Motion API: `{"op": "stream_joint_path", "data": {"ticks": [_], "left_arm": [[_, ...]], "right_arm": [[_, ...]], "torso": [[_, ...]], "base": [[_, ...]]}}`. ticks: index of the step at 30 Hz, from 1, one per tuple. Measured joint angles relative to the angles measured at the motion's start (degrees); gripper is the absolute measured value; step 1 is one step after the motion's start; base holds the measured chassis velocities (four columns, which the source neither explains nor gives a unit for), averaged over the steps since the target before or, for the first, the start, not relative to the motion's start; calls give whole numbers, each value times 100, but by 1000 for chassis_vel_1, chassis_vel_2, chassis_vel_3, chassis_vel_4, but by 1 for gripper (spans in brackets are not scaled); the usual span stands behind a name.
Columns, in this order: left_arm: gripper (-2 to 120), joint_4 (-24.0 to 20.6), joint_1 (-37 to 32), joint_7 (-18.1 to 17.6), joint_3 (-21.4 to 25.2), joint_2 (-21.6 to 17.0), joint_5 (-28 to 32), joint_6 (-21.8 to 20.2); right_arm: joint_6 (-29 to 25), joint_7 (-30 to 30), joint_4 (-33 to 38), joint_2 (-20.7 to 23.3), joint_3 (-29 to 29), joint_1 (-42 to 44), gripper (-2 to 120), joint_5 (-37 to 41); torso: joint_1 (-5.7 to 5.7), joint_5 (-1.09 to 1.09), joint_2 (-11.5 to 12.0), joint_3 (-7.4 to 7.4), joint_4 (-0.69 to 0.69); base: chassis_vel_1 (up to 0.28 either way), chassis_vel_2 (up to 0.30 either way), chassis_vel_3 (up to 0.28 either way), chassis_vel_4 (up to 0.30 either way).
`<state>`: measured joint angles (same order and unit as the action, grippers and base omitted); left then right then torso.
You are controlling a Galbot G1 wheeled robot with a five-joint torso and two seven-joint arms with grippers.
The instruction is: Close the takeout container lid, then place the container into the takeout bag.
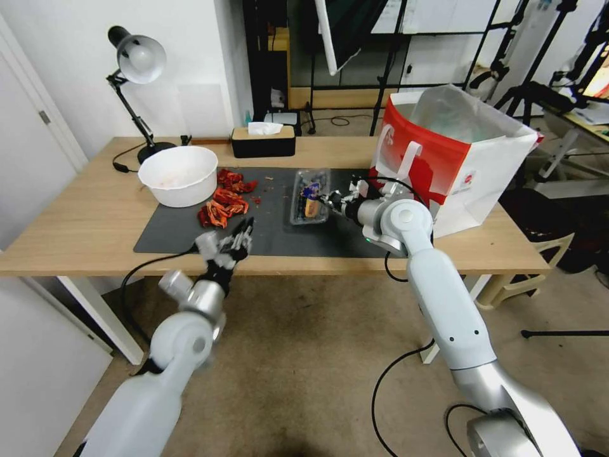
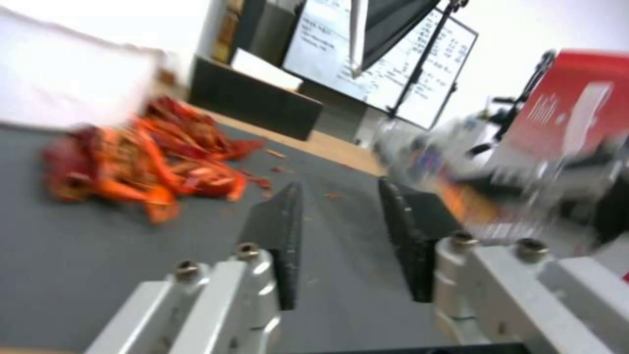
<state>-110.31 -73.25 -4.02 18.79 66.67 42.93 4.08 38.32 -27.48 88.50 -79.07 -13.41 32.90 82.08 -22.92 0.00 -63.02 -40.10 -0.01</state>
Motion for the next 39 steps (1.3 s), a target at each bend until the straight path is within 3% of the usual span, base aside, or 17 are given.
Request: {"op": "stream_joint_path", "data": {"ticks": [2,5,7,12,14,17,24,30,39], "left_arm": [[47,-2,-329,-21,89,52,-826,368],[55,0,-463,-67,94,82,-1304,551],[66,12,-572,-130,82,106,-1717,683],[79,-34,-872,-324,195,173,-2046,814],[91,-73,-1157,-410,373,229,-2115,895],[97,-123,-1373,-422,525,267,-2145,959],[100,-113,-1786,-346,738,395,-2213,1137],[100,50,-1975,-278,759,567,-2334,1372],[100,97,-2034,-226,701,661,-2374,1393]], "right_arm": [[-99,103,208,38,3,21,0,0],[-184,163,472,141,-56,98,0,-20],[-323,252,835,337,-207,242,0,-116],[-565,461,1127,447,-267,294,0,-329],[-829,764,1319,531,-290,291,0,-738],[-1081,999,1458,623,-328,221,0,-1097],[-1655,1175,1625,933,-503,-97,0,-1888],[-2085,977,1418,1374,-781,-372,0,-2964],[-2167,783,1127,1815,-1204,-456,0,-3386]], "torso": [[0,0,0,0,-1],[0,-1,0,0,-4],[0,-1,0,1,9],[0,2,-1,0,1],[0,-1,-1,1,-1],[0,1,-1,0,-2],[0,0,-1,1,0],[0,2,-1,0,1],[0,1,-1,0,2]], "base": [[0,0,0,0],[0,0,0,0],[0,0,0,0],[0,0,0,0],[0,0,0,0],[0,0,0,0],[0,0,0,0],[0,0,0,0],[0,0,0,0]]}}
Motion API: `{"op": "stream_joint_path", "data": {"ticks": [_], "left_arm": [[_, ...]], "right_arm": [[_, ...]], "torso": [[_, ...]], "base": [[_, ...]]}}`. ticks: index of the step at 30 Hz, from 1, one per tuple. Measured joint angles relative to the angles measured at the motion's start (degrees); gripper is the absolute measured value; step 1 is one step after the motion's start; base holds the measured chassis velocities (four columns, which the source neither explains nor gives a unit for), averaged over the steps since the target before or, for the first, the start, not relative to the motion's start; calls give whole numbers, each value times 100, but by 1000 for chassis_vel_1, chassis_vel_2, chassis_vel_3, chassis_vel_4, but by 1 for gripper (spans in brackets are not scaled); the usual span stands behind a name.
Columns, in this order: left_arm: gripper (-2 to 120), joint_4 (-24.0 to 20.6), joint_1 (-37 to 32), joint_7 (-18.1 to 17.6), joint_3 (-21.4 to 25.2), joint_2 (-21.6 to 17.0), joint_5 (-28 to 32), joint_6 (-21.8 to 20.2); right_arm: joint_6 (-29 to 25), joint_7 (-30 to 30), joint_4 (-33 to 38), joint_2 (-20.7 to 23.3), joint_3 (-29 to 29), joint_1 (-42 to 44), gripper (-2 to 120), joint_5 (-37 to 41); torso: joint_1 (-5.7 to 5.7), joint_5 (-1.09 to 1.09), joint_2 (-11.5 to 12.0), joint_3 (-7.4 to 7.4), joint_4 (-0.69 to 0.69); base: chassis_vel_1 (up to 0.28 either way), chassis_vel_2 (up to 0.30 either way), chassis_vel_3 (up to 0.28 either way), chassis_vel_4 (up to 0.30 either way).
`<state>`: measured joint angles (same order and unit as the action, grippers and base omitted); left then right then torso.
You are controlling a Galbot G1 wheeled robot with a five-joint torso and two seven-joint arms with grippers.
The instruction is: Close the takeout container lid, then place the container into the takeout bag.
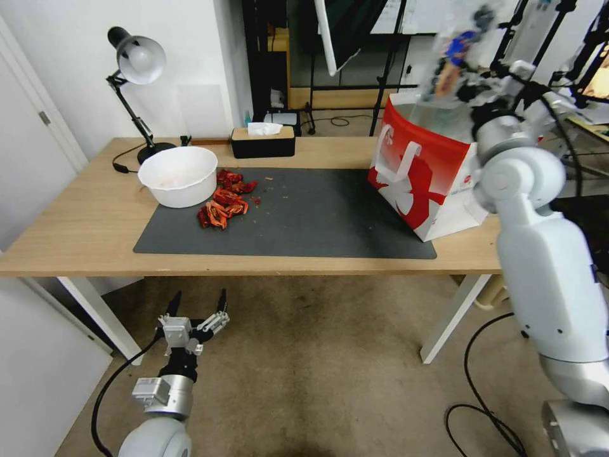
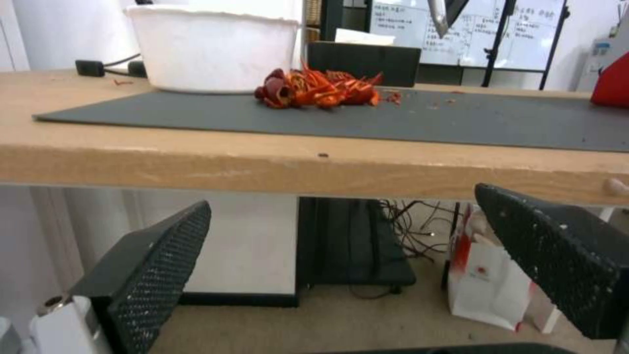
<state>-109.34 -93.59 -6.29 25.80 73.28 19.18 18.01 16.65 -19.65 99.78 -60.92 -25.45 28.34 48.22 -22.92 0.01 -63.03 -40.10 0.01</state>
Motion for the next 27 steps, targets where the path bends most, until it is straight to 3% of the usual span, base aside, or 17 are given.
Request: {"op": "stream_joint_path", "data": {"ticks": [7,12,15,17,26,27], "left_arm": [[100,32,2,-1,-59,58,-46,7],[100,41,1,-27,-75,91,-97,7],[100,37,-11,-36,-76,103,-119,8],[100,20,-26,-50,-76,111,-139,7],[100,-49,-52,-94,-72,114,-158,-3],[100,-60,-53,-97,-71,120,-163,-7]], "right_arm": [[228,-232,-50,129,-93,108,0,106],[622,-440,58,115,-183,320,0,690],[748,-524,92,97,-207,391,6,928],[891,-662,125,77,-237,423,18,1145],[1089,-807,172,81,-248,478,47,1309],[1066,-751,220,85,-241,504,61,1308]], "torso": [[1,0,0,0,-1],[0,-1,0,0,-1],[0,0,0,0,-1],[0,-1,0,0,-2],[0,-2,0,0,-1],[0,-1,1,0,-1]], "base": [[0,0,0,0],[0,0,0,0],[0,0,0,0],[0,0,0,0],[0,0,0,0],[0,0,0,0]]}}
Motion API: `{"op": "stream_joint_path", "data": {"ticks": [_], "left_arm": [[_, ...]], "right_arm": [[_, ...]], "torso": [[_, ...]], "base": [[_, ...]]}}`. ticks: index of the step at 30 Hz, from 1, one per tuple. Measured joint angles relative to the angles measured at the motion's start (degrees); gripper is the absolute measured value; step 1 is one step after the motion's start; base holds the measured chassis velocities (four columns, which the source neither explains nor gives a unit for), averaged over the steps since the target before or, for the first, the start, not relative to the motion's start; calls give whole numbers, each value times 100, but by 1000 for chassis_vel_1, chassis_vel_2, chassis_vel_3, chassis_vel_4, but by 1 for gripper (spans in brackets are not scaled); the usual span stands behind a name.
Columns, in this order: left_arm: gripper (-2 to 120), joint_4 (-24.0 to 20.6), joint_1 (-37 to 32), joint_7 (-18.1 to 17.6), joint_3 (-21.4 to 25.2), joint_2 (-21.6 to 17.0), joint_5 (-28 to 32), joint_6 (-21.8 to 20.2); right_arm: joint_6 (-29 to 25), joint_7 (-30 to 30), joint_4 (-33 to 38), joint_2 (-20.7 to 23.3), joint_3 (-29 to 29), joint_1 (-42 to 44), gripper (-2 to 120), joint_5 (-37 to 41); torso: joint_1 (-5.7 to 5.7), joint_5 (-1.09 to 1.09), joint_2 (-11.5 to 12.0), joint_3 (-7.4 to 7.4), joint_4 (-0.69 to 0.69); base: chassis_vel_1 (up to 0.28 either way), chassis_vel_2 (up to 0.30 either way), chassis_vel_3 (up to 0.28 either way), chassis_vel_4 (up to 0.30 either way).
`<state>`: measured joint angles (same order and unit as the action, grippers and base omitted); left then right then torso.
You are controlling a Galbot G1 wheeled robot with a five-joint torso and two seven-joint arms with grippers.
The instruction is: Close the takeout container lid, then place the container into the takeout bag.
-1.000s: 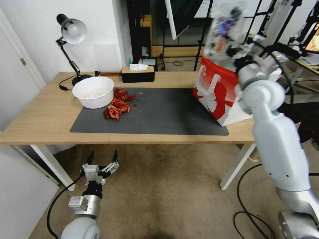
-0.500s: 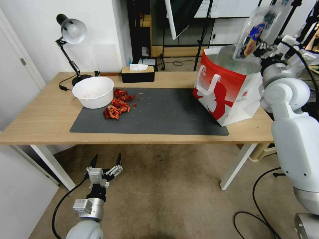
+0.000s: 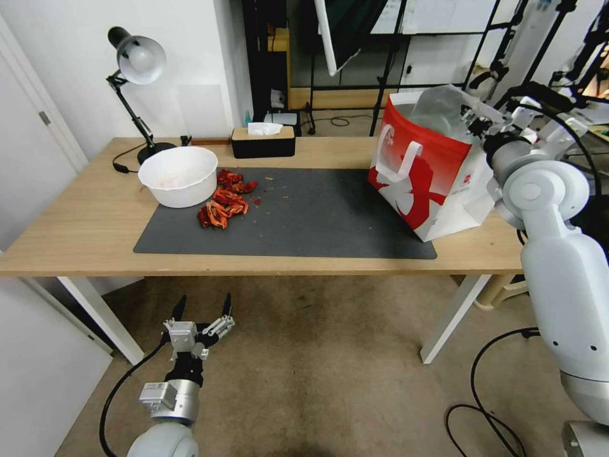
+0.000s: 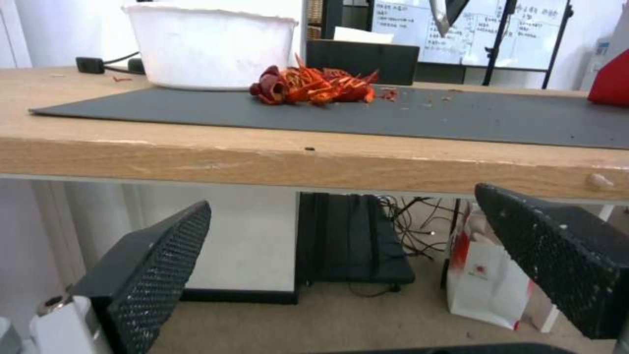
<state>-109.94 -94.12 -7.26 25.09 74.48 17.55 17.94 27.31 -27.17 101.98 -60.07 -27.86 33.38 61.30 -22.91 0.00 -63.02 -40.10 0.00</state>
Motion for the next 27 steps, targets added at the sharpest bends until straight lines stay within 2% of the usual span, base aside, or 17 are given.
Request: {"op": "stream_joint_path", "data": {"ticks": [1,3,5,8,11,16,21,23,26,27], "left_arm": [[100,0,0,0,0,0,0,0],[100,-17,12,18,0,-1,-2,-5],[100,-17,17,22,0,-1,-3,-6],[100,-17,25,29,-6,10,-8,-8],[100,-17,24,31,-8,19,-16,-8],[100,-18,22,33,-7,26,-18,-6],[100,-19,23,66,35,29,-22,41],[100,-18,23,72,47,32,-16,86],[100,-69,-23,101,72,48,92,162],[100,-69,-23,101,72,48,92,162]], "right_arm": [[0,0,0,0,0,0,61,0],[-59,91,84,5,18,5,75,-52],[-83,132,118,9,25,13,78,-91],[-249,429,348,31,73,116,92,-321],[-329,614,486,39,87,188,98,-368],[-403,816,668,49,96,285,100,-404],[-570,1321,1135,88,177,598,100,-568],[-643,1544,1334,112,222,819,100,-736],[-906,2125,1710,170,317,1577,100,-1603],[-906,2125,1710,170,317,1577,100,-1603]], "torso": [[0,0,0,0,0],[-1,1,0,-1,0],[-1,0,0,-1,0],[-1,0,0,-1,0],[-1,0,0,-1,0],[-1,0,0,-1,0],[-1,0,0,-1,-1],[-1,-1,0,0,-1],[-1,0,0,0,0],[-1,0,0,0,0]], "base": [[0,0,0,0],[0,0,0,0],[0,0,0,0],[0,0,0,0],[0,0,0,0],[0,0,0,0],[0,0,0,0],[0,0,0,0],[0,0,0,0],[0,0,0,0]]}}
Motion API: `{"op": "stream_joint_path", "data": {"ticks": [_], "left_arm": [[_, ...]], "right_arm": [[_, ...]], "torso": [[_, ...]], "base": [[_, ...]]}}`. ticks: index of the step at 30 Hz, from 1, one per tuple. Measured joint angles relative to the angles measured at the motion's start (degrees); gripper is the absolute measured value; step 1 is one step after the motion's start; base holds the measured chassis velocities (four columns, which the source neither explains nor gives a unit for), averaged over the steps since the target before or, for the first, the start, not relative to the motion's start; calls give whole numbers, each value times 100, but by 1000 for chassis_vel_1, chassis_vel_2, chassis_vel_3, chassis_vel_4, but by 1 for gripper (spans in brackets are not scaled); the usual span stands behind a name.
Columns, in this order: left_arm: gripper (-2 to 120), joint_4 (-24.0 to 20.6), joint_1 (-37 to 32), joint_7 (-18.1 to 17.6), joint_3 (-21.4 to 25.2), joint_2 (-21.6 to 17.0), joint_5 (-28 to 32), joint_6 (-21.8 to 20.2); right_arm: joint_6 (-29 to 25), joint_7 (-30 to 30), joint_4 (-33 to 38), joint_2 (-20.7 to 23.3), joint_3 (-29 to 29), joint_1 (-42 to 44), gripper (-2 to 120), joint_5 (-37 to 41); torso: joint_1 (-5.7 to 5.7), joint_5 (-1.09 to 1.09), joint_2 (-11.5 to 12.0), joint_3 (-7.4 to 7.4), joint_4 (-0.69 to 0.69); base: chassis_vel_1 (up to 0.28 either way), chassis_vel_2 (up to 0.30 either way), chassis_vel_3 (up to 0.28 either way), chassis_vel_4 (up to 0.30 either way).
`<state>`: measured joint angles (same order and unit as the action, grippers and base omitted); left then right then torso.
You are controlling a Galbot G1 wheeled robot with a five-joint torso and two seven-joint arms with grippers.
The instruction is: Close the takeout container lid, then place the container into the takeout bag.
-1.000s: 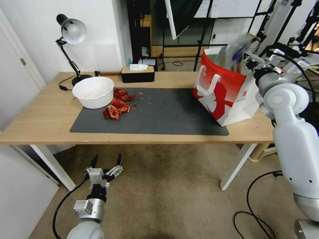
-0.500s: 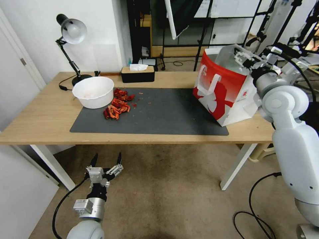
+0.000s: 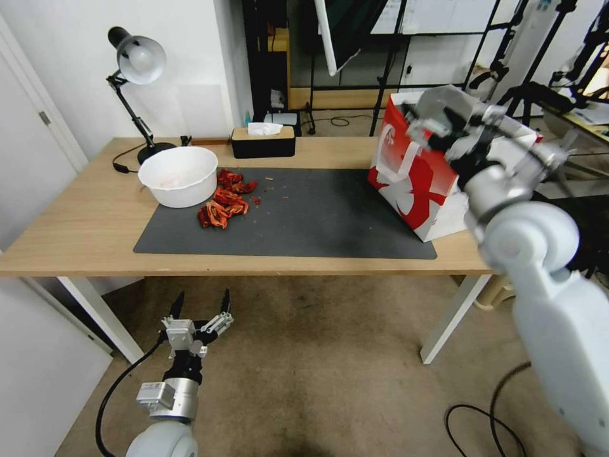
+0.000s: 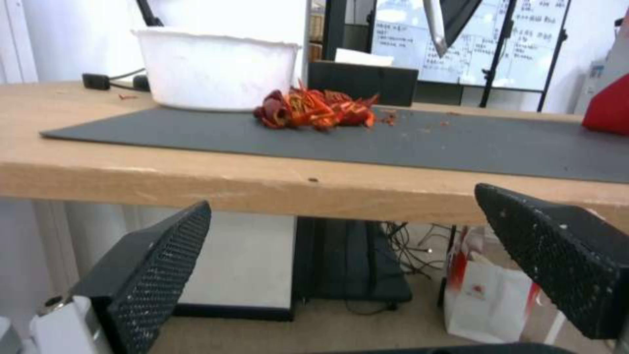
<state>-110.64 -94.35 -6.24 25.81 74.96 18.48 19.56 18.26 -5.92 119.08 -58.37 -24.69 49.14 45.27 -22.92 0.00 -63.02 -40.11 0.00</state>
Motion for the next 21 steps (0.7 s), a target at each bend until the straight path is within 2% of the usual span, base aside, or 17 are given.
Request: {"op": "stream_joint_path", "data": {"ticks": [2,7,8,11,13,15,21], "left_arm": [[100,0,-19,78,75,6,6,83],[100,-1,-28,144,119,5,2,196],[100,-1,-28,144,119,5,2,196],[100,-7,-35,169,124,12,-41,295],[100,-4,-36,170,127,14,-55,311],[100,1,-59,172,133,20,-78,371],[100,-21,-105,180,149,9,-88,429]], "right_arm": [[-341,287,162,4,20,676,100,-719],[-839,405,254,-145,-54,1573,100,-1385],[-839,405,254,-145,-54,1573,100,-1385],[-1301,407,275,-293,-172,2309,100,-1698],[-1372,400,277,-315,-189,2412,100,-1736],[-1846,305,273,-452,-259,2944,100,-1985],[-2362,66,190,-631,-277,3456,100,-2226]], "torso": [[0,-1,0,0,0],[0,0,0,0,-1],[0,0,0,0,-1],[0,0,0,1,1],[0,0,0,1,0],[0,-1,-1,1,0],[1,0,-1,1,0]], "base": [[0,0,0,0],[0,0,0,0],[0,0,0,0],[0,0,0,0],[0,0,0,0],[0,0,0,0],[0,0,0,0]]}}
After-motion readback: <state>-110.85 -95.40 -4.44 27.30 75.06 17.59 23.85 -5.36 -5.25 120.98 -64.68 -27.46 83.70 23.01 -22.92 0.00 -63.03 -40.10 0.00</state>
